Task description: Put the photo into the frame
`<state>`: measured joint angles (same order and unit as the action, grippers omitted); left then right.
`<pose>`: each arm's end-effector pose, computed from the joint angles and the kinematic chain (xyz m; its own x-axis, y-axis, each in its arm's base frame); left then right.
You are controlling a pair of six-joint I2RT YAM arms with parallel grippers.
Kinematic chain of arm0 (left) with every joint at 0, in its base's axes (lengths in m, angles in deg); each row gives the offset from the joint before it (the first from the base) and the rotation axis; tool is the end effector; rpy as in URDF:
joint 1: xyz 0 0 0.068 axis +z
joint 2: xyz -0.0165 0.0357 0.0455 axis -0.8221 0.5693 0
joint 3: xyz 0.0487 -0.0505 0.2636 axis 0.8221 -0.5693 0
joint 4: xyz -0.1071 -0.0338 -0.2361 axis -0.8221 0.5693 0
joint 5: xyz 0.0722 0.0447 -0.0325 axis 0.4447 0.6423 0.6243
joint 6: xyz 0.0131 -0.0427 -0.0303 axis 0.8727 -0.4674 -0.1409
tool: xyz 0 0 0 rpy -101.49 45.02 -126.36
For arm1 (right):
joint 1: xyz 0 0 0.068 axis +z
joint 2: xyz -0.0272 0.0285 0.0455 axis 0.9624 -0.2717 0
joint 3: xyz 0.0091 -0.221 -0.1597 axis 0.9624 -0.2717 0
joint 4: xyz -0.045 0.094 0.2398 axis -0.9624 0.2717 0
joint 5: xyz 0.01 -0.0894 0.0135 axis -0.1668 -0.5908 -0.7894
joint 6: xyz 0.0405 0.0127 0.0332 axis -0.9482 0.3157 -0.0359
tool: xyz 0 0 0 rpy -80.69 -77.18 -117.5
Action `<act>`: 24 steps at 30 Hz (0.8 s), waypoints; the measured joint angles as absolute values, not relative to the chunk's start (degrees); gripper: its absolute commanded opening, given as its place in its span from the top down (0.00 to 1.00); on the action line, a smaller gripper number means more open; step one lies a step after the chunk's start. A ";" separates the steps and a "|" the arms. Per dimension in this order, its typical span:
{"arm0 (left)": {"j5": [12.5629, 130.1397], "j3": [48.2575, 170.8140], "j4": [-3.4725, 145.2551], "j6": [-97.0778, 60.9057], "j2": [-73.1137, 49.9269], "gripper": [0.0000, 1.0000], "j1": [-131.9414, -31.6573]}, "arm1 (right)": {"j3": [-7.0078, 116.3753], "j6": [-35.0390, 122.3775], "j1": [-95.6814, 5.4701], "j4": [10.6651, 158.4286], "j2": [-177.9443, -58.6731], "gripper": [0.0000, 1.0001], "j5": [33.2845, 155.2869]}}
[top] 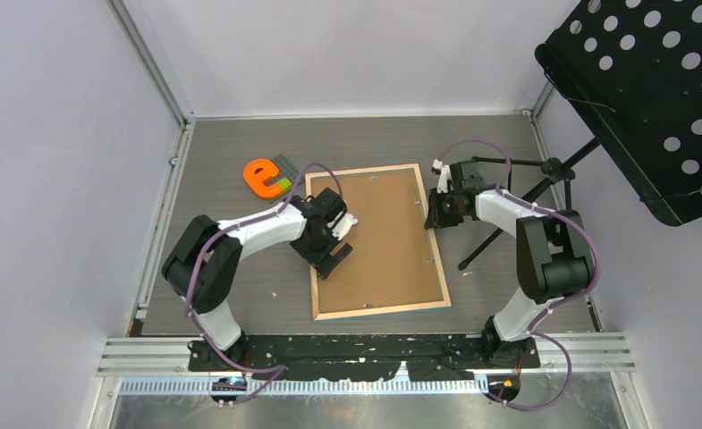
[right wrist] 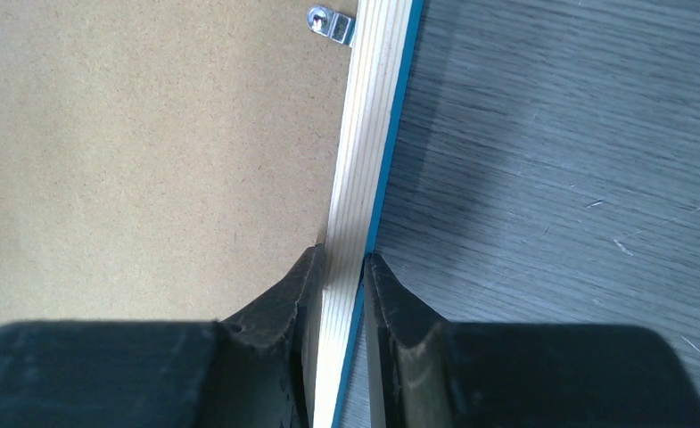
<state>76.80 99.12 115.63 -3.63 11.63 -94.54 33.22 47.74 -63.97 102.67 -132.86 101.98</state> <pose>0.2402 -0.1985 0.1677 -0.7285 0.6598 -0.1842 0.6762 0.7357 -0.0391 0.3163 0.0669 0.1649 -0.8671 -0.1102 -0.4857 -0.2601 0.9318 0.2530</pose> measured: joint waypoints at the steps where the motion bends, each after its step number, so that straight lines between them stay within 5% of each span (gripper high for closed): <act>1: 76.80 99.12 115.63 -3.68 11.63 0.23 -94.57 | 33.22 47.76 -63.97 102.69 -132.86 0.94 102.04; 24: 78.49 99.93 116.94 -4.27 12.18 0.50 -94.68 | 33.22 47.76 -64.30 102.61 -132.99 0.94 103.16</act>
